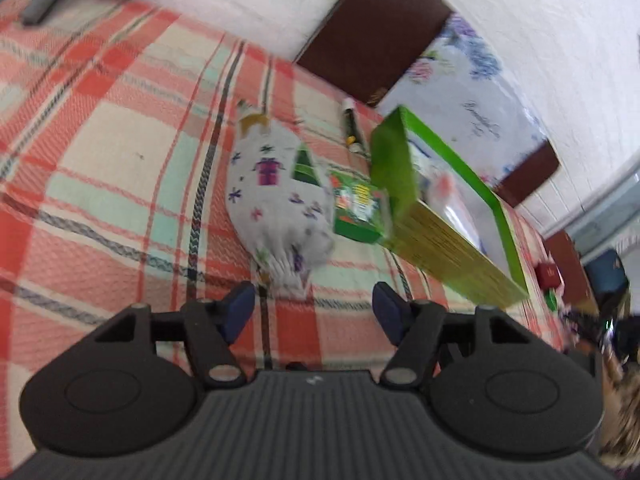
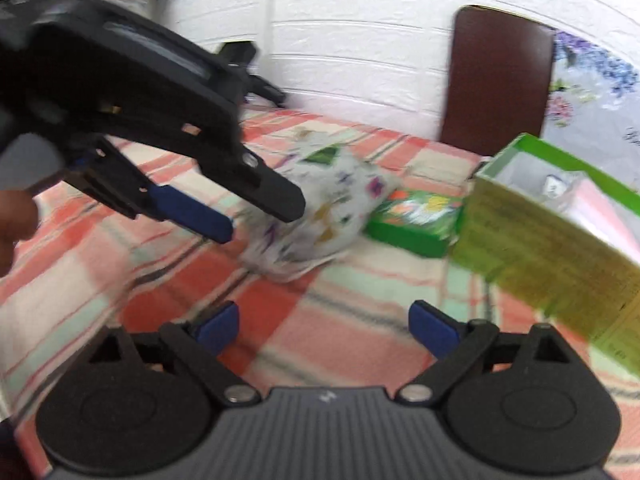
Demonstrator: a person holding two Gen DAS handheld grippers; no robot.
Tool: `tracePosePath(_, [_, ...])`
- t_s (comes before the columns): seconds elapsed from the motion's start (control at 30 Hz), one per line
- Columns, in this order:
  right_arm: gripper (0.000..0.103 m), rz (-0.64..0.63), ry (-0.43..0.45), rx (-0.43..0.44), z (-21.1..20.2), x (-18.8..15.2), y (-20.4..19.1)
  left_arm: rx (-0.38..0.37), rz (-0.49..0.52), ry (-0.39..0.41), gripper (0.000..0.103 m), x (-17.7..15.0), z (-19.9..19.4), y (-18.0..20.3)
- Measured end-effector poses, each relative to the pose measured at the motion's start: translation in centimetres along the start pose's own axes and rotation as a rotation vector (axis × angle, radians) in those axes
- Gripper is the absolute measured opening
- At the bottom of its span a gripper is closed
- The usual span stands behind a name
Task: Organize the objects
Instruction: 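Hand the pouch from the right tool to the left tool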
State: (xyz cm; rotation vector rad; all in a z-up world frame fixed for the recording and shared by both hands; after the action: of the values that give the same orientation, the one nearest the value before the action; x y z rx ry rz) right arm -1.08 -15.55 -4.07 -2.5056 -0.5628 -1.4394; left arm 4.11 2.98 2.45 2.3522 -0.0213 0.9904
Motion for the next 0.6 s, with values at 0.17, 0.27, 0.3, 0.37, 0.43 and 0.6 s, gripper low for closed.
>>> tracePosePath(0.17, [0.101,0.01,0.006,0.014,1.0,1.3,-0.3,0.099,0.085,0.114,0.092,3.5,-0.5,0.7])
tracePosePath(0.27, [0.1,0.066,-0.008,0.024,2.7,2.5,0.2,0.088,0.088,0.085,0.099,5.9,2.7,0.9])
tracePosePath(0.3, [0.1,0.073,-0.017,0.019,3.4,2.9,0.5,0.097,0.096,0.064,0.1,6.2,3.8,0.8])
tracePosePath(0.37, [0.1,0.094,-0.049,0.017,5.2,3.4,1.3,0.115,0.101,0.006,0.101,6.3,6.1,0.5])
tracePosePath(0.43, [0.097,0.127,-0.083,0.03,6.9,3.8,1.7,0.158,0.084,-0.05,0.089,5.9,8.0,-0.8])
tracePosePath(0.6, [0.065,0.041,-0.054,0.018,8.1,4.7,-0.3,0.063,-0.062,-0.056,0.045,4.7,5.9,-2.9])
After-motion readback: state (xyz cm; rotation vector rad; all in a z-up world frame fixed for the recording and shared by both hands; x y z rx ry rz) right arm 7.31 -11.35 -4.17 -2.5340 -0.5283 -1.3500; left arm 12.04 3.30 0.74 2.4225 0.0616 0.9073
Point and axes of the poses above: each gripper's, at about its wrist camera, not at the fingertips, and z roughly the way its jaws point, y to its right, x to its top, the point moved 2 cm from there along z, roughly the way its jaws point, and after that the axes turned 6 degrees about y, right-handed, at the moved point
